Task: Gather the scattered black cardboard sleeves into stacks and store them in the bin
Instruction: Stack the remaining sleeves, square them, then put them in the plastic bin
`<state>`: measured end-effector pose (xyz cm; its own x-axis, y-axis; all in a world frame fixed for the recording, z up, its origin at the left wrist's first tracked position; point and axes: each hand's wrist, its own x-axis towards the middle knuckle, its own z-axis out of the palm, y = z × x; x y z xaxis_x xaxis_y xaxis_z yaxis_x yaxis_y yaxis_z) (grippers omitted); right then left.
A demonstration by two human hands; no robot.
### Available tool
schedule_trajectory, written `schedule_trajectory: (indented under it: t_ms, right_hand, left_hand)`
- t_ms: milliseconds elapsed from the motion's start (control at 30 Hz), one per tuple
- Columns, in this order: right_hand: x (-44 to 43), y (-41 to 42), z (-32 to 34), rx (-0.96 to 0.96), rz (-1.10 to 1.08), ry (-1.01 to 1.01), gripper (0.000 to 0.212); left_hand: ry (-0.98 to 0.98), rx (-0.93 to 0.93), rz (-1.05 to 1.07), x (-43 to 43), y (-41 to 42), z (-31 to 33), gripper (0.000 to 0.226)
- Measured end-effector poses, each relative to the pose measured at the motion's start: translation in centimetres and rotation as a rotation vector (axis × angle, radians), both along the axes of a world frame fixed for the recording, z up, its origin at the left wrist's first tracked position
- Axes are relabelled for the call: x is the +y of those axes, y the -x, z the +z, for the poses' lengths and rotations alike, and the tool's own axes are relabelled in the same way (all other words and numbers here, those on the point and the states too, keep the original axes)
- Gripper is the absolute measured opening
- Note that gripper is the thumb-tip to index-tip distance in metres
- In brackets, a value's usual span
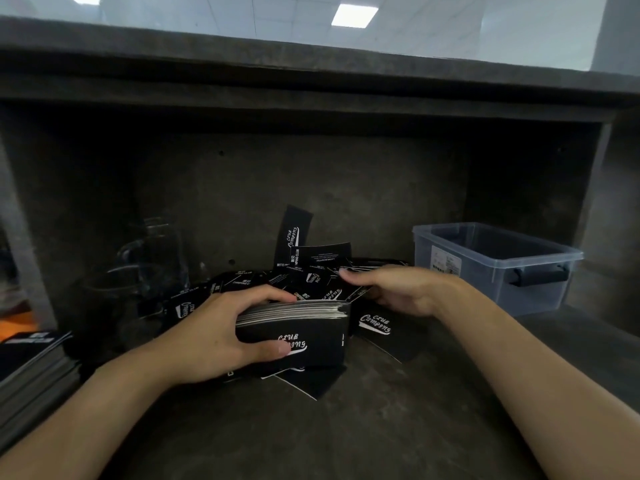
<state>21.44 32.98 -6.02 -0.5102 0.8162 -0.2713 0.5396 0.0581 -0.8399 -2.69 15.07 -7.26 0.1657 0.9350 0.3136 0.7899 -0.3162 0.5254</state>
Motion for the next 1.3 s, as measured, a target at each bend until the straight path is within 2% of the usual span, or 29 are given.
schedule_trajectory:
  t_ms: [67, 100, 200, 333, 533, 667, 767, 967, 1133, 1233, 1300]
  right_hand:
    - [-0.1, 0.8, -0.5, -0.043, -0.081, -0.111, 0.042]
    - [0.0, 0.9, -0.7, -0.052, -0.102, -0.156, 0.037]
    - [0.9, -0.4, 0.0, -0.033, -0.112, -0.14, 0.044]
    - [1.9, -4.5, 1.4, 0.03, -0.167, -0.133, 0.019]
    - [1.6, -6.7, 2.7, 0.475, -0.299, -0.223, 0.012]
    - [1.0, -4.8, 2.1, 0.63, -0.217, -0.308, 0.022]
    - [0.0, -2.6, 1.1, 0.604, -0.113, -0.326, 0.027]
    - [-1.3, 0.1, 0.1, 0.526, 0.052, -0.387, 0.015]
    - [-1.8, -0.3, 0.0, 0.323, 0.186, -0.529, 0.021]
    - [-1.6, -1.5, 0.4, 0.273, 0.227, -0.527, 0.015]
    - [-1.3, -2.0, 0.7, 0.259, 0.234, -0.556, 0.019]
  left_hand:
    - [-0.004, -0.002, 0.0, -0.1, 0.0, 0.0, 0.054]
    - [-0.012, -0.002, 0.005, -0.1, -0.1, 0.0, 0.054]
    - [-0.019, -0.022, 0.027, -0.1, -0.1, 0.0, 0.057]
    - [0.011, -0.022, 0.027, 0.0, -0.1, 0.0, 0.05]
    - [0.036, -0.026, 0.008, 0.1, -0.1, 0.1, 0.047]
    - [-0.019, -0.015, 0.001, 0.2, 0.3, -0.3, 0.05]
    - [-0.035, -0.002, 0.014, 0.3, 0.6, -0.6, 0.059]
    - [-0.013, -0.126, 0.04, 0.2, 0.3, -0.6, 0.107]
    - [-0.047, -0.107, -0.012, 0.0, 0.0, -0.4, 0.076]
    - [-0.056, -0.051, -0.006, 0.0, -0.1, -0.3, 0.073]
    - [-0.067, -0.033, 0.008, 0.0, -0.1, -0.2, 0.073]
